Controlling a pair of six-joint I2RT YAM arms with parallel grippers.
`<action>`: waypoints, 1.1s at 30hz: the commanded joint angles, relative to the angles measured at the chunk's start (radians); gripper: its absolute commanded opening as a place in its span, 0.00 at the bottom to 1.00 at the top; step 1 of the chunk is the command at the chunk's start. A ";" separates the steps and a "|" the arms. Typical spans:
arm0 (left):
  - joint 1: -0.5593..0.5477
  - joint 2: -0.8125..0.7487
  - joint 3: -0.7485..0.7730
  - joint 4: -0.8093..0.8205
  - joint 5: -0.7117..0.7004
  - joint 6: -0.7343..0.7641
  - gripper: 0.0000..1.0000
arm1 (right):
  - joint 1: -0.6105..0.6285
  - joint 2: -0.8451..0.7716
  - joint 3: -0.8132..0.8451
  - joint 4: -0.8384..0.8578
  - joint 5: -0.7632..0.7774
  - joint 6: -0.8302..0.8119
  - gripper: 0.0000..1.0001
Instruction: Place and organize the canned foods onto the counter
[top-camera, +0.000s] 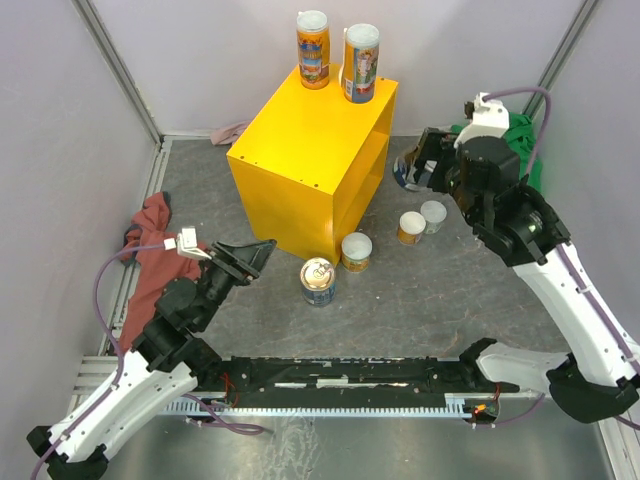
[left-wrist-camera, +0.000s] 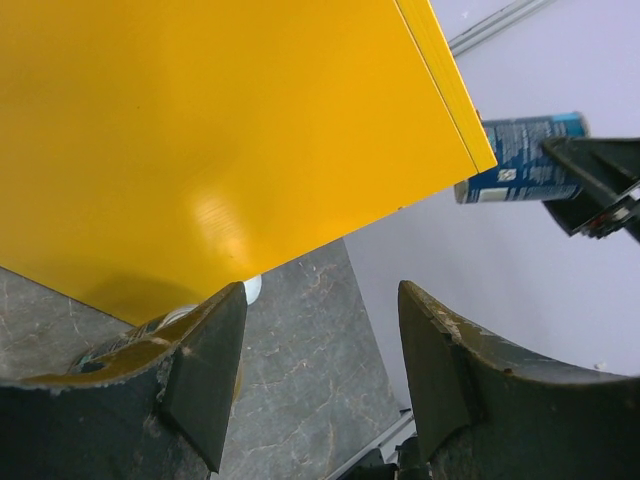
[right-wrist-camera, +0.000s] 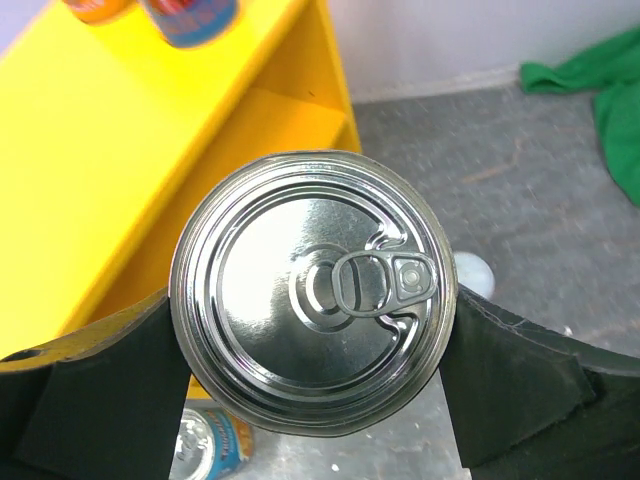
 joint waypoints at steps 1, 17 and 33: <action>0.003 -0.003 0.063 -0.008 -0.013 0.030 0.68 | 0.036 0.058 0.201 0.167 -0.065 -0.025 0.01; 0.002 0.076 0.166 -0.002 -0.007 0.087 0.68 | 0.157 0.434 0.740 0.083 -0.080 -0.118 0.01; 0.002 0.099 0.236 -0.010 -0.025 0.121 0.68 | 0.187 0.741 1.086 -0.047 -0.033 -0.212 0.01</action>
